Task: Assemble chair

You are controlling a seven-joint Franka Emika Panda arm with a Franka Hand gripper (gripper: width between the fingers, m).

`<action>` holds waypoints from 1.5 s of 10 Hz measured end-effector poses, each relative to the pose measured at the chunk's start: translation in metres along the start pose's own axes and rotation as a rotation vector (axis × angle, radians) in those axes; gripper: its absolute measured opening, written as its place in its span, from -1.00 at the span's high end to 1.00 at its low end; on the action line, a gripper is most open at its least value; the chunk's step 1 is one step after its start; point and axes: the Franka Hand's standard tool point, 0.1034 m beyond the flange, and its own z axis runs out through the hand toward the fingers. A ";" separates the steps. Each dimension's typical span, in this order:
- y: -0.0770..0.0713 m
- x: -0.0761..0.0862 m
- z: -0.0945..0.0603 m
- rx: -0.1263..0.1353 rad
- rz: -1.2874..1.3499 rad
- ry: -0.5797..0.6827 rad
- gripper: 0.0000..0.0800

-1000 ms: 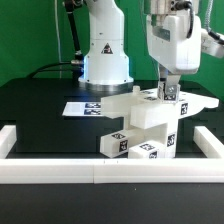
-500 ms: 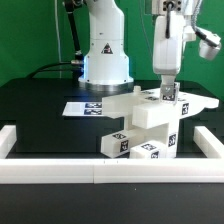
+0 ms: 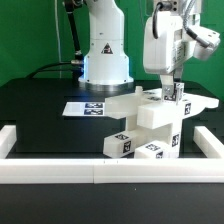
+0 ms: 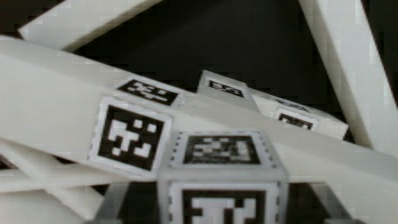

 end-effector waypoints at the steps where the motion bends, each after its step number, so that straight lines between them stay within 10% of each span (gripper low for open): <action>1: 0.001 -0.002 0.000 -0.003 0.011 -0.009 0.28; 6: 0.003 -0.005 0.001 -0.008 -0.034 -0.022 0.26; 8: 0.003 -0.002 0.000 -0.026 -0.119 -0.021 -0.53; 15: -0.002 -0.003 -0.002 -0.029 -0.877 0.005 -0.62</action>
Offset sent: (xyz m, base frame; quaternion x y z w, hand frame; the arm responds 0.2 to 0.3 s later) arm 0.0000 0.0000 0.0000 0.0000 0.0000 0.1938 0.9810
